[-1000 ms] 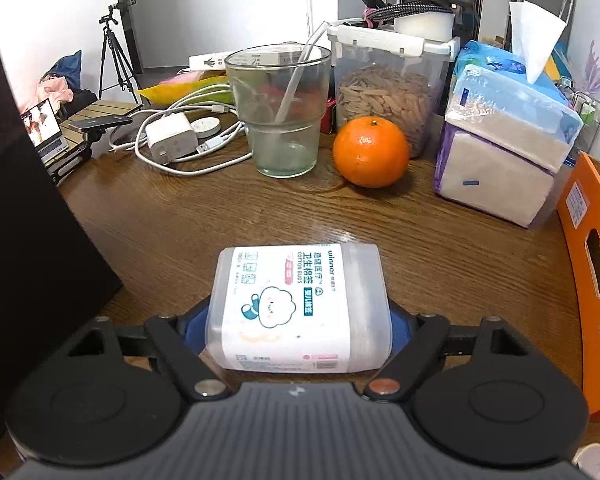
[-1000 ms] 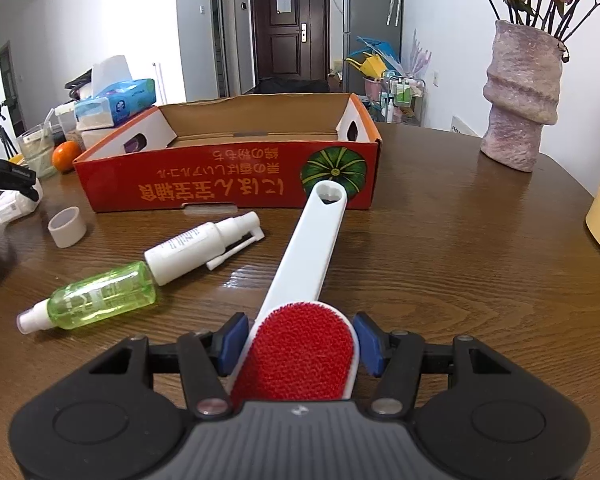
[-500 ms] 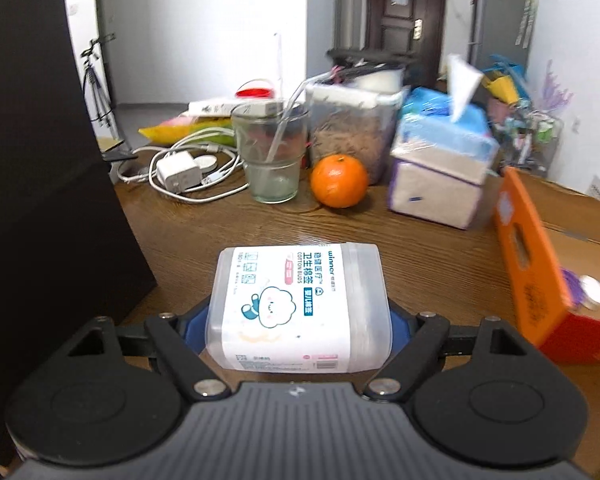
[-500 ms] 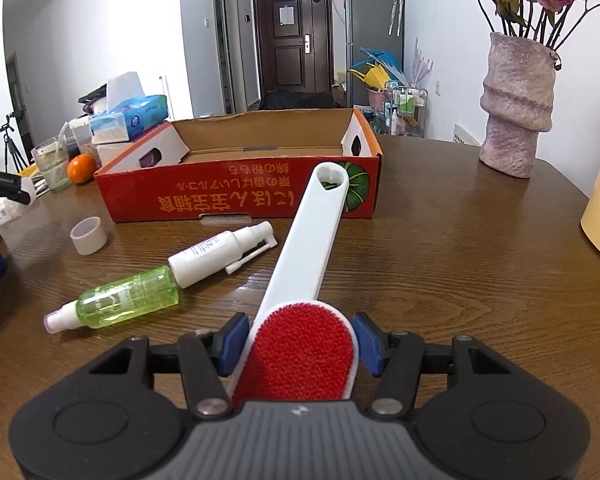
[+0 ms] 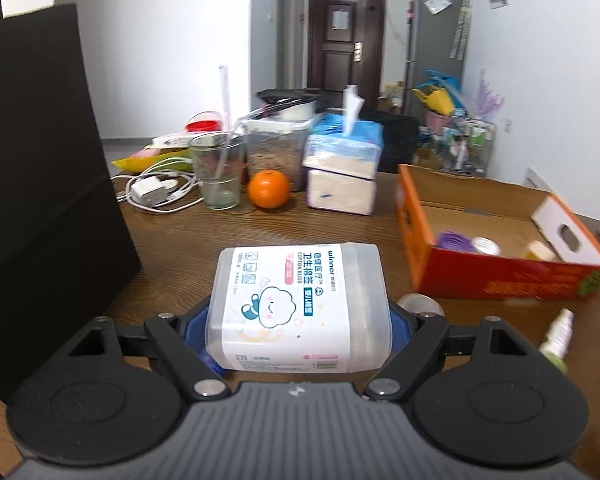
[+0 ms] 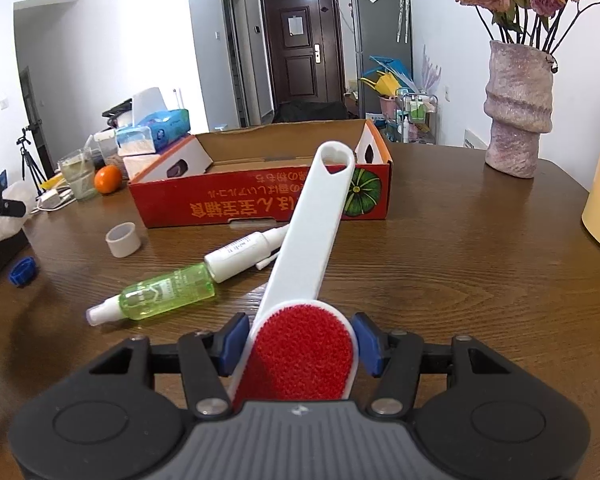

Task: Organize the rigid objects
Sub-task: 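Lift the wipes pack with the left tool while the right tool lifts the lint brush, then carry the wipes pack in the left tool while the right tool carries the brush over the box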

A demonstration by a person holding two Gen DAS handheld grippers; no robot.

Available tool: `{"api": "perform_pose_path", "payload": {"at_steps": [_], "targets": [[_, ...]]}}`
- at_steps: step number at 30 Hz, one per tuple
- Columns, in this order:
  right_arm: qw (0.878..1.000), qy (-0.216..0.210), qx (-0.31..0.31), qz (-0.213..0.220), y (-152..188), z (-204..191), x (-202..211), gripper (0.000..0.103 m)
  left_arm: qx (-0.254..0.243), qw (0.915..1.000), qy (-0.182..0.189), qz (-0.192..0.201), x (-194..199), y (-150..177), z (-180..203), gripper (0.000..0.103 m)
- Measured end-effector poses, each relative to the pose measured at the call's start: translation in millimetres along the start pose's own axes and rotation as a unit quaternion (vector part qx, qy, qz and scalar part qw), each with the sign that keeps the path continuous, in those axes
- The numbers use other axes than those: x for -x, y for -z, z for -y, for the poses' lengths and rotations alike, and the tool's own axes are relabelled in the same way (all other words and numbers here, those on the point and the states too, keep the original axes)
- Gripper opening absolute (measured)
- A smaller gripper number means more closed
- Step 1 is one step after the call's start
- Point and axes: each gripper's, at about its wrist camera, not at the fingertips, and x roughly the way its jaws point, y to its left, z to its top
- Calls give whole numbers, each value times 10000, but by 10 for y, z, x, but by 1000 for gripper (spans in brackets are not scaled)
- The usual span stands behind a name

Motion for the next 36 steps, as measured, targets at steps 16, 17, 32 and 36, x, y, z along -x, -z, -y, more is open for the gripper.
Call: {"api": "perform_pose_path", "payload": {"at_steps": [16, 17, 32, 36], "targets": [[9987, -364, 38, 354, -38, -141, 450, 54, -321, 9978, 544, 183, 680, 373, 538, 83], [9985, -387, 48, 395, -59, -157, 488, 54, -333, 9976, 567, 214, 727, 374, 572, 83], [9950, -559, 134, 819, -417, -313, 887, 53, -459, 9950, 792, 408, 1110, 164, 962, 83], [9945, -548, 99, 890, -539, -337, 936, 53, -435, 9948, 805, 444, 1147, 80, 1011, 83]]}}
